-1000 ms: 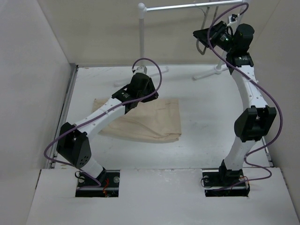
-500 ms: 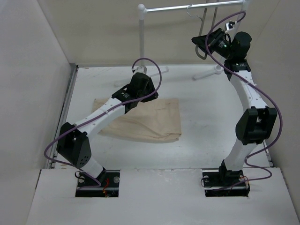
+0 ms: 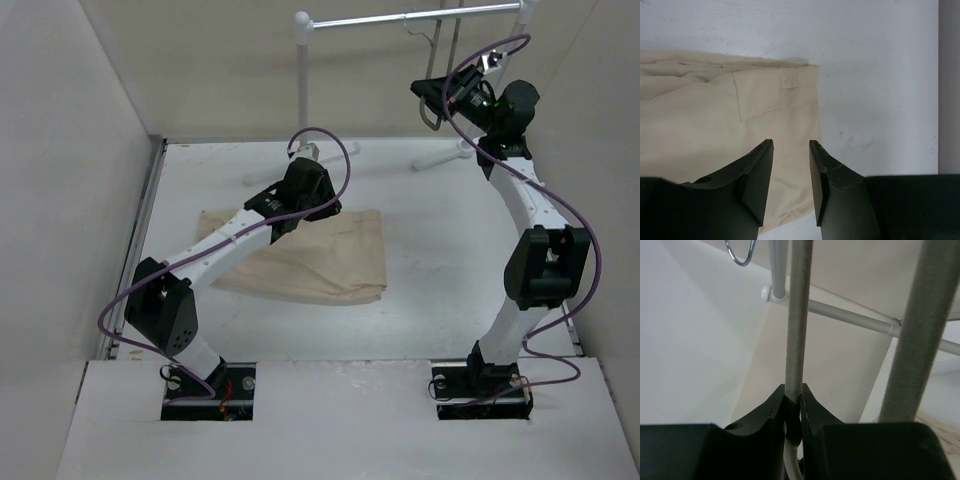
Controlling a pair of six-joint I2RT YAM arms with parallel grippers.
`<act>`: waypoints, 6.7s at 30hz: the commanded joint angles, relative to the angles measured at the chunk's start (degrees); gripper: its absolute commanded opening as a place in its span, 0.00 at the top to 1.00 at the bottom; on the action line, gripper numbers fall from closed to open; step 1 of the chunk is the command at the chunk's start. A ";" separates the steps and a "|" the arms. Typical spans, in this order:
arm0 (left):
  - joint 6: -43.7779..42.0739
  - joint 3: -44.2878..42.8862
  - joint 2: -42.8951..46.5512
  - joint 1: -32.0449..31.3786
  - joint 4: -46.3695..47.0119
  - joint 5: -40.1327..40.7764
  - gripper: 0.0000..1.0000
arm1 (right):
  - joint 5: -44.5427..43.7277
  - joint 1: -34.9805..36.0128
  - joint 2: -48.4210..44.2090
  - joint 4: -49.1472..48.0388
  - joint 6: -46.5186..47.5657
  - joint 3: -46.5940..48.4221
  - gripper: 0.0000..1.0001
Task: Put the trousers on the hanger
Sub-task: Pick up the hanger from the clothesline, then place the trousers on the hanger.
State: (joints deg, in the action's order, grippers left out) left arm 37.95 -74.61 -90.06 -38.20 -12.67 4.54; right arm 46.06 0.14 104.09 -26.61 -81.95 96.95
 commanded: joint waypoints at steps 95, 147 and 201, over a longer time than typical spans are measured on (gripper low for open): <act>18.03 0.68 -10.13 -16.43 23.38 4.34 1.00 | -22.23 13.26 -64.18 34.85 24.20 -70.85 0.58; 18.56 7.20 2.08 -23.46 2.65 6.28 0.71 | -31.12 16.69 -46.97 20.90 29.13 -66.71 0.92; 25.50 21.17 -3.36 -34.36 21.10 30.27 1.00 | -33.06 17.92 -37.93 24.60 32.30 -63.64 0.76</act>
State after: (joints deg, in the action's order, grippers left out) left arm 60.75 -54.70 -95.55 -73.23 7.29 32.84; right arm 11.18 17.08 63.16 6.70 -50.11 30.46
